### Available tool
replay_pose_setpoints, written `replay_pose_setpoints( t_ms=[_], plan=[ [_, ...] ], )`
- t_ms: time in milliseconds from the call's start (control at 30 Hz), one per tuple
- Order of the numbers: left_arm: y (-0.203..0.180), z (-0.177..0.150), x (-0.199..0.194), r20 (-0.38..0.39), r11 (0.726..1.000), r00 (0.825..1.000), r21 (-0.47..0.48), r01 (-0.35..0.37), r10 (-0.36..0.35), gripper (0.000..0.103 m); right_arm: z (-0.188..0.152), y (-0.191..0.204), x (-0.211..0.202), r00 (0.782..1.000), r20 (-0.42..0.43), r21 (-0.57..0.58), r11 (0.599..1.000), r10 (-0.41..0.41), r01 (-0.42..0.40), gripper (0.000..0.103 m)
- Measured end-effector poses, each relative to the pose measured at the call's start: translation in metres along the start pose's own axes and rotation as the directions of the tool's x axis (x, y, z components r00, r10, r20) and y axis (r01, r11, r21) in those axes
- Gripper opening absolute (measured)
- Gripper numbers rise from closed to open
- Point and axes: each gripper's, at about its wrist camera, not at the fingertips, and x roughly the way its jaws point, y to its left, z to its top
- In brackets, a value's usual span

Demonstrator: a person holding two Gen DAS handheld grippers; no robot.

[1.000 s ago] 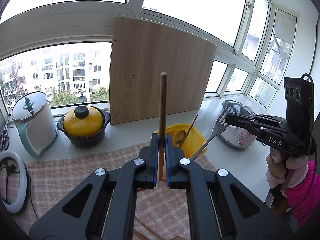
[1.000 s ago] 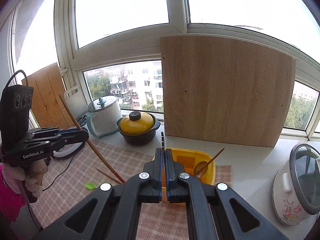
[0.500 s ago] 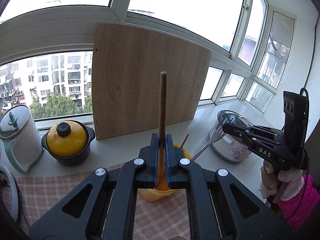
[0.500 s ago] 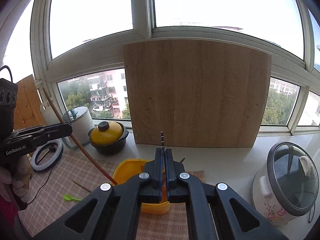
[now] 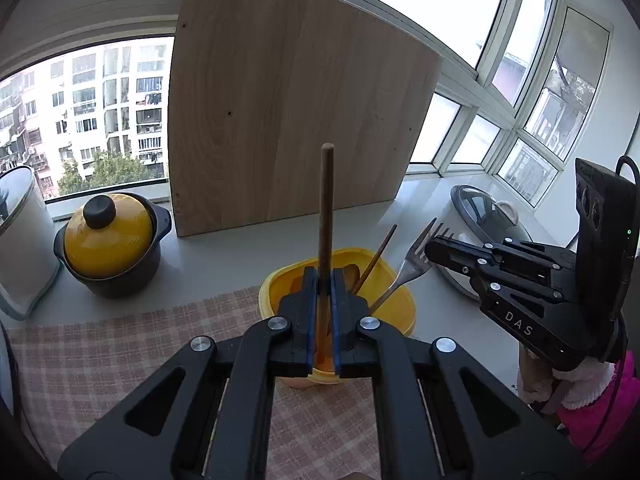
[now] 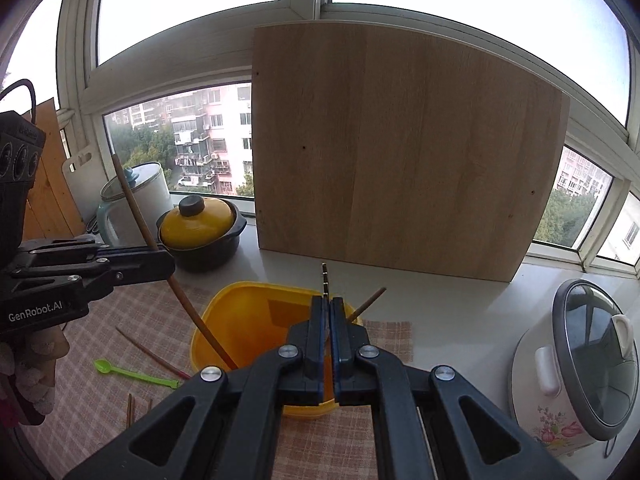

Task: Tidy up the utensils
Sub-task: 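Open both tools to release the chopstick and fork into the container, then move the right tool down to a wooden chopstick while the left tool approaches the chopsticks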

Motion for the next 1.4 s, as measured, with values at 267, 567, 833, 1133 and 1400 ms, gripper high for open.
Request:
replay_pose_setpoints(
  t_ms=[267, 567, 833, 1133, 1400],
  plan=[
    [0.001, -0.011, 0.023, -0.057, 1.000, 0.998, -0.016, 0.008, -0.008, 0.004, -0.005, 0.014, 0.029, 0.998, -0.062, -0.017, 0.999, 0.026, -0.027, 0.000],
    [0.002, -0.017, 0.026, -0.101, 1.000, 0.995, -0.002, -0.003, 0.002, 0.007, -0.008, 0.017, 0.036, 0.996, -0.077, -0.005, 0.999, 0.042, -0.043, 0.035],
    [0.022, -0.023, -0.005, -0.075, 0.999, 0.997, -0.018, -0.027, 0.025, 0.033, -0.009, 0.009, 0.012, 0.999, -0.018, 0.043, 0.998, 0.050, -0.049, 0.064],
    [0.062, -0.054, -0.055, -0.067, 0.990, 0.989, 0.066, -0.128, 0.132, 0.033, -0.024, 0.024, -0.021, 0.993, 0.051, 0.036, 0.994, 0.102, -0.104, 0.092],
    [0.113, -0.108, -0.077, -0.150, 0.976, 0.965, 0.027, -0.215, 0.216, 0.033, -0.045, 0.062, -0.028, 0.982, 0.064, -0.048, 0.983, 0.177, -0.174, 0.103]
  ],
)
